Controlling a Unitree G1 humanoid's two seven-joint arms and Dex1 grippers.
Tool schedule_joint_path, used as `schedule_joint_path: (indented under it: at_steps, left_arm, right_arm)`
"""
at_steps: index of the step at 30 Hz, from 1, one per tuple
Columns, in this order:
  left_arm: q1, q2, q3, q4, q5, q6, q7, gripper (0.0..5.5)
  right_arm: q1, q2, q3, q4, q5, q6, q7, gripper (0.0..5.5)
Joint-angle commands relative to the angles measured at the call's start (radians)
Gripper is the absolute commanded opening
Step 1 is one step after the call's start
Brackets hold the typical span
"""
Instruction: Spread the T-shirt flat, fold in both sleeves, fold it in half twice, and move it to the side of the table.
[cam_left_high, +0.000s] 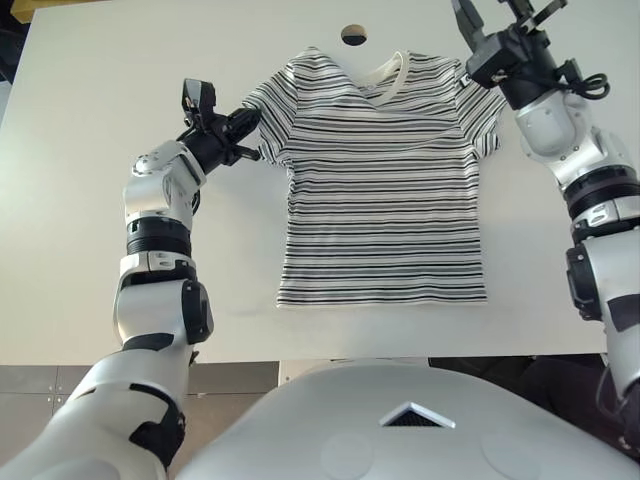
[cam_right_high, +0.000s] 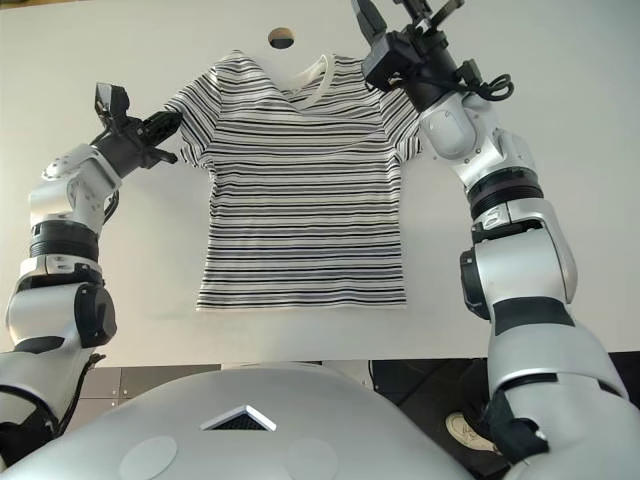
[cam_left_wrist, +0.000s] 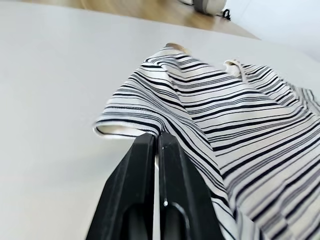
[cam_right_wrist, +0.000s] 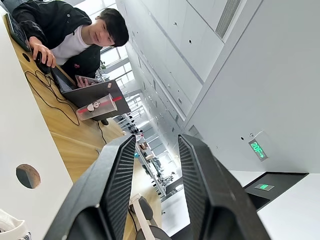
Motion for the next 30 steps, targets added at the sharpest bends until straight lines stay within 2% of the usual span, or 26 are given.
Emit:
schedule_joint_path:
  at_steps: [1,8,13,20,30]
  left_arm:
    - [0.111,0.043,0.025,-0.223,-0.038,0.1,0.012,0.12]
    - [0.232,0.04,0.018,-0.522,-0.095,0.225,0.042,0.12]
    - [0.237,0.007,-0.025,-0.627,-0.119,0.272,0.067,0.12]
    - [0.189,-0.051,-0.114,-0.654,-0.118,0.287,0.089,0.12]
    - [0.089,-0.184,-0.179,-0.503,-0.098,0.238,0.128,0.12]
  right_arm:
    - [0.001,0.006,0.005,0.005,-0.007,0.006,0.013,1.58]
    - [0.0,0.013,0.006,0.006,-0.009,0.008,0.015,1.58]
    - [0.007,0.011,0.006,0.008,-0.009,0.008,0.016,1.58]
    - [0.012,0.014,0.007,0.013,-0.01,0.012,0.014,1.58]
    - [0.037,0.008,0.0,0.022,-0.002,0.013,0.014,1.58]
